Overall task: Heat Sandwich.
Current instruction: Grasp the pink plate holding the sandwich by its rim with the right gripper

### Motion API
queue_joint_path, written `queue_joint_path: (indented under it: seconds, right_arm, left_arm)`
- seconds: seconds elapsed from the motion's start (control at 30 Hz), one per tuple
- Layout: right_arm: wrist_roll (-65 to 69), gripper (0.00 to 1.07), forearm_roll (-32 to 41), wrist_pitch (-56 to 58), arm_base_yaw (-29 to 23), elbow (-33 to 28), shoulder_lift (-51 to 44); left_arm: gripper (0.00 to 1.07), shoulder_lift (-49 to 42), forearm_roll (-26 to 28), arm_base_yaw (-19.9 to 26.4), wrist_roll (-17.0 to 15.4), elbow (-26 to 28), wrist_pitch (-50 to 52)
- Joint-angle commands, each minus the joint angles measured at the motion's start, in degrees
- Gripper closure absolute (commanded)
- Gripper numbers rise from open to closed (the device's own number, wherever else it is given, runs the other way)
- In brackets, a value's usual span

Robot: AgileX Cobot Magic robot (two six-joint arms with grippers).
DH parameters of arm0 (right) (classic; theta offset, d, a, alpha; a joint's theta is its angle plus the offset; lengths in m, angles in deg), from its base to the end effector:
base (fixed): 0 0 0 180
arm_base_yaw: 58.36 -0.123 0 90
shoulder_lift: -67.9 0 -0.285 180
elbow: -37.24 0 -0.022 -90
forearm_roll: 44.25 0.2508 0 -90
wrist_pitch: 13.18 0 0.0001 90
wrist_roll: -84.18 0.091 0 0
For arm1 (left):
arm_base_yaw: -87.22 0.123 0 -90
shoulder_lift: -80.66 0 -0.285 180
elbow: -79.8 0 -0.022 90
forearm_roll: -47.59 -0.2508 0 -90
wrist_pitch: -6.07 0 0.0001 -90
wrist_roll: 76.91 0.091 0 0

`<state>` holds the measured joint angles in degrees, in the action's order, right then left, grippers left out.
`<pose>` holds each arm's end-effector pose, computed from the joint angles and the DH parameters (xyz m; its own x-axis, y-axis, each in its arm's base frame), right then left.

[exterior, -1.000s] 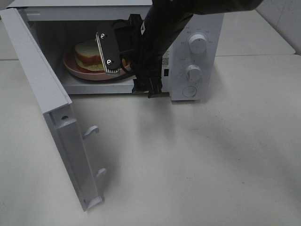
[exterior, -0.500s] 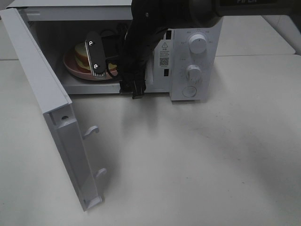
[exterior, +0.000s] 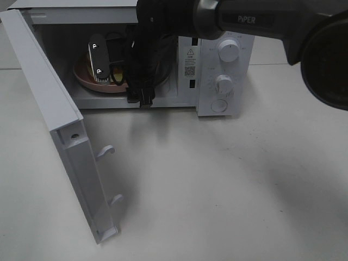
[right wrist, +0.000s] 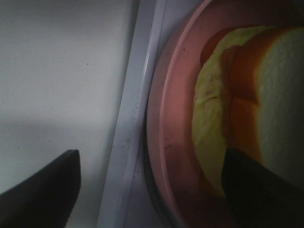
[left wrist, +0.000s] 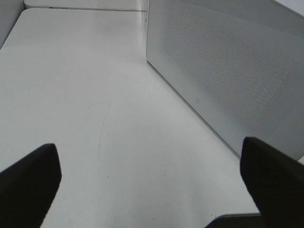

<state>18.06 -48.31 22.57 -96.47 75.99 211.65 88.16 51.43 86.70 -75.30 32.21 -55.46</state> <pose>0.4235 0.3274 0.1775 0.3440 -0.9190 -0.1928 -0.7794 -0.1649 -0.6044 -0.0083 -0.0053 0.2811 -0.4474 0.0002 -0.8943 0.0600 0.9978 -0.0298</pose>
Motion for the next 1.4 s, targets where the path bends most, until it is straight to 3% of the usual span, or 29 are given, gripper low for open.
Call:
queue_joint_path:
  seconds: [0.03, 1.07, 1.23, 1.27, 1.3, 1.33, 1.4]
  right_arm:
    - [0.8, 0.28, 0.0, 1.83, -0.06, 2.29, 1.03]
    - [-1.66, 0.32, 1.15, 2.18, 0.29, 15.07, 11.57]
    - [-1.6, 0.55, 1.95, 1.49, 0.29, 15.07, 11.75]
    - [-1.49, 0.73, 2.01, 2.06, 0.29, 15.07, 11.75]
    - [-1.43, 0.84, 2.01, 2.64, 0.29, 15.07, 11.75]
    - [-1.43, 0.84, 2.01, 2.64, 0.29, 15.07, 11.75]
    - [-1.49, 1.07, 2.01, 4.87, 0.29, 15.07, 11.57]
  left_arm:
    - [0.1, -0.29, 0.0, 0.29, -0.4, -0.11, 0.23]
    - [0.1, -0.29, -0.52, 0.29, -0.4, -0.11, 0.23]
    - [0.1, -0.29, -0.69, 0.29, -0.4, -0.11, 0.23]
    - [0.1, -0.29, -0.69, 0.29, -0.4, -0.11, 0.23]
    - [0.1, -0.29, -0.69, 0.29, -0.4, -0.11, 0.23]
    - [0.1, -0.29, -0.69, 0.29, -0.4, -0.11, 0.23]
    - [0.1, -0.29, -0.69, 0.29, -0.4, -0.11, 0.23]
